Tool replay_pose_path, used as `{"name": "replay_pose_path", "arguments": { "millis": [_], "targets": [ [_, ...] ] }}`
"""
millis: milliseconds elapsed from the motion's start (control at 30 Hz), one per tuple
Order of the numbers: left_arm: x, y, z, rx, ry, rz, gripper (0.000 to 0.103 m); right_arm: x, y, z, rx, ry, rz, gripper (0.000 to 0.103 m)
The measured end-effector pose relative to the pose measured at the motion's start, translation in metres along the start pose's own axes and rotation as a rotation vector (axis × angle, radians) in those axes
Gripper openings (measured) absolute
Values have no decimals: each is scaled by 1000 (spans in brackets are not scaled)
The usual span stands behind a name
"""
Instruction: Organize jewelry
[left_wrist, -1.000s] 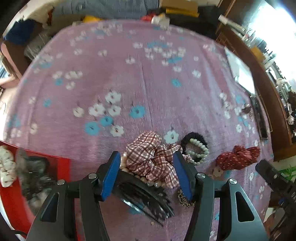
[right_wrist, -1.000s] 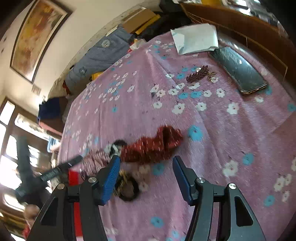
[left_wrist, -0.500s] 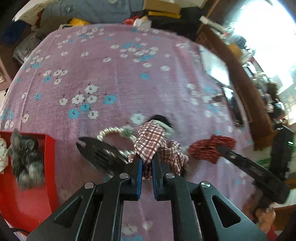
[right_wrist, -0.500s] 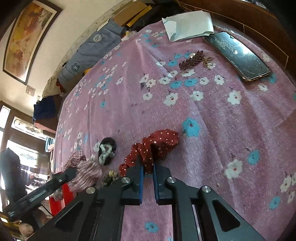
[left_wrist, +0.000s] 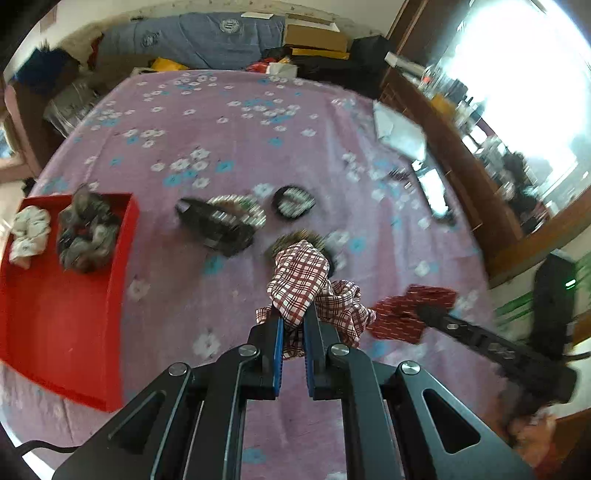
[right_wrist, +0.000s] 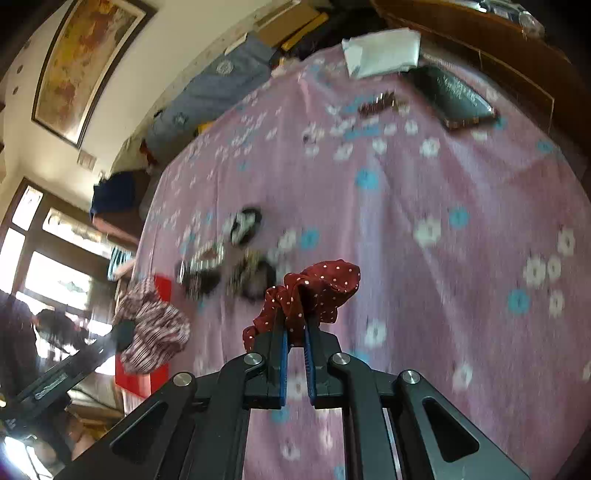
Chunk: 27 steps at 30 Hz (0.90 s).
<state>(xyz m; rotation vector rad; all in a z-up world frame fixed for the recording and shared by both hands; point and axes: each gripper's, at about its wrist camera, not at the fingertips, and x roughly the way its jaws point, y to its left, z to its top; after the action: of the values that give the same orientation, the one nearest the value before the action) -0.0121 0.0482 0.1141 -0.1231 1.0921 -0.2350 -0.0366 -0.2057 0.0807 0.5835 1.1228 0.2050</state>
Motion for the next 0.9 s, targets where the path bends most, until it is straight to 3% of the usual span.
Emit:
{"name": "replay_pose_path", "arguments": {
  "millis": [233, 433, 533, 600, 667, 900],
  "targets": [
    [38, 10, -43, 7, 110, 78, 9, 12, -17, -28, -27, 68, -91, 8],
    [42, 17, -57, -13, 118, 90, 17, 5, -30, -40, -19, 59, -169, 12],
    [33, 17, -56, -23, 94, 76, 24, -10, -37, -35, 21, 16, -171, 27],
    [24, 17, -54, -27, 72, 73, 35, -23, -42, -35, 49, -32, -166, 46],
    [12, 21, -54, -37, 43, 79, 46, -35, -45, -34, 67, -80, -151, 53],
    [13, 36, -58, -89, 66, 76, 53, -28, -42, -32, 72, -87, -116, 55]
  ]
}}
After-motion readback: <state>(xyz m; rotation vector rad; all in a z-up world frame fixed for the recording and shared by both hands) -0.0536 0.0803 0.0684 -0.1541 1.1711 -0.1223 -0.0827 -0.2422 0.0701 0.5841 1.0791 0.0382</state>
